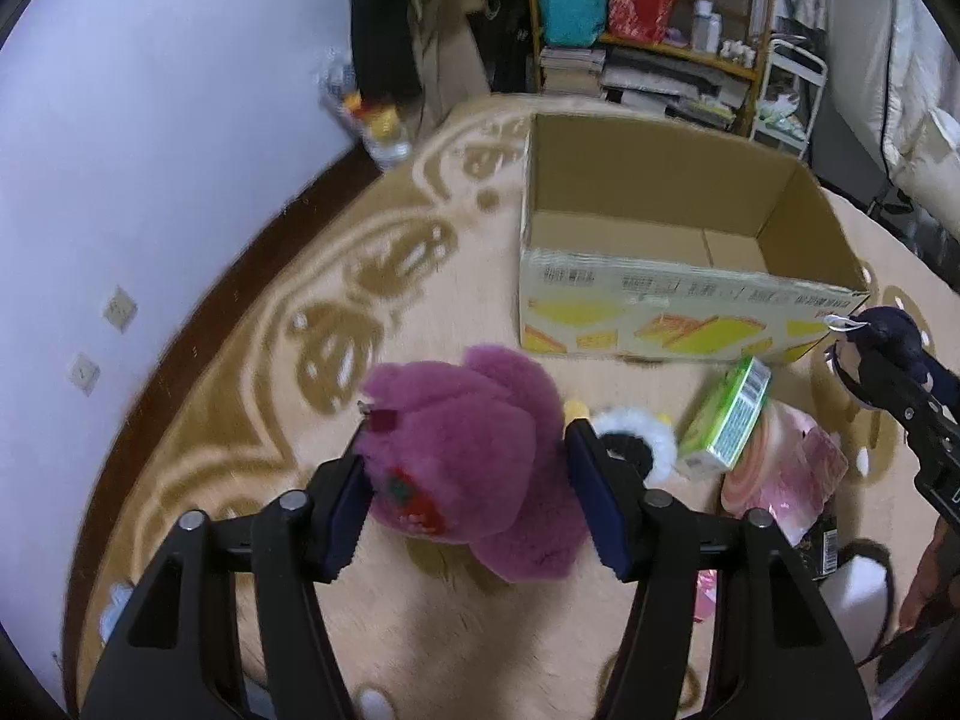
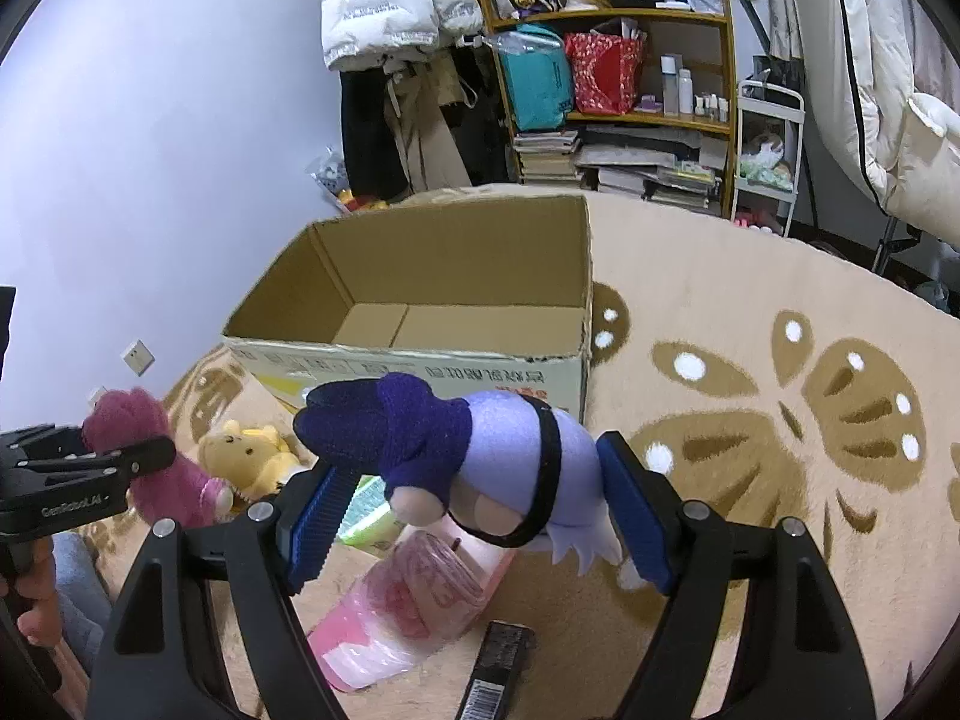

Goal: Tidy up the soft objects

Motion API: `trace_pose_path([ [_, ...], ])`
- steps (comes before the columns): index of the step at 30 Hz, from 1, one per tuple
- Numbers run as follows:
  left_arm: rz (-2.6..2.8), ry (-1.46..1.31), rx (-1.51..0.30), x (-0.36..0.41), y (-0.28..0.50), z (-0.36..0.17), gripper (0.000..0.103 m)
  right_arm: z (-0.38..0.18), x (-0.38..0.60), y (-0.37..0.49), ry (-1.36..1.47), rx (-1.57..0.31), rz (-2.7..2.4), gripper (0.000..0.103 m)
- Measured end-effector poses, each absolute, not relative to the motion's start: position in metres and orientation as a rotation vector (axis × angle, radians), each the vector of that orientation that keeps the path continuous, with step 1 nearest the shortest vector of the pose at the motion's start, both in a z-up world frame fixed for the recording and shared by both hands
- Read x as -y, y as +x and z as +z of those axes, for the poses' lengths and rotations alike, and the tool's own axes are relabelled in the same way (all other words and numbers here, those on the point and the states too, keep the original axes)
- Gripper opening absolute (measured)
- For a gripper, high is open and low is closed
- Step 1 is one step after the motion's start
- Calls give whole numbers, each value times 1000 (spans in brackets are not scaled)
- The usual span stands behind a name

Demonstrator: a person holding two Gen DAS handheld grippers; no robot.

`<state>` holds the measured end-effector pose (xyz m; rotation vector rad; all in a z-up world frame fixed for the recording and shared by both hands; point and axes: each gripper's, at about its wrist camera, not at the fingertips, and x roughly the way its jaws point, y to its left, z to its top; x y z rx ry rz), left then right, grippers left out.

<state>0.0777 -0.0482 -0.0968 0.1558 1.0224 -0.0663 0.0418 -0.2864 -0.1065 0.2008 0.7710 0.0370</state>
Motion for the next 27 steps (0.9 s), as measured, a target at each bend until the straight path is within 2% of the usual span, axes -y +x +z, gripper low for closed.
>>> trace_pose_path([
  [2, -75, 184, -983, 52, 77, -89, 48, -103, 286, 39, 199, -756, 37, 83],
  [6, -90, 190, -946, 54, 79, -74, 19, -97, 287, 37, 197, -733, 44, 83],
  [13, -135, 136, -1059, 50, 92, -95, 18, -100, 285, 42, 185, -762, 50, 83],
  [17, -124, 129, -1097, 49, 94, -102, 28, -102, 285, 42, 180, -764, 58, 83],
  [18, -117, 123, -1110, 47, 96, -102, 36, -103, 285, 42, 179, -764, 59, 83],
  [19, -114, 118, -1122, 45, 97, -104, 51, -103, 285, 42, 179, -765, 60, 83],
  [21, -97, 96, -1152, 40, 99, -107, 62, -103, 287, 42, 183, -764, 64, 83],
  [24, -41, 104, -1145, 34, 97, -109, 64, -104, 287, 43, 189, -766, 64, 83],
  [27, -10, 114, -1174, 31, 99, -114, 76, -105, 288, 43, 198, -766, 67, 83],
])
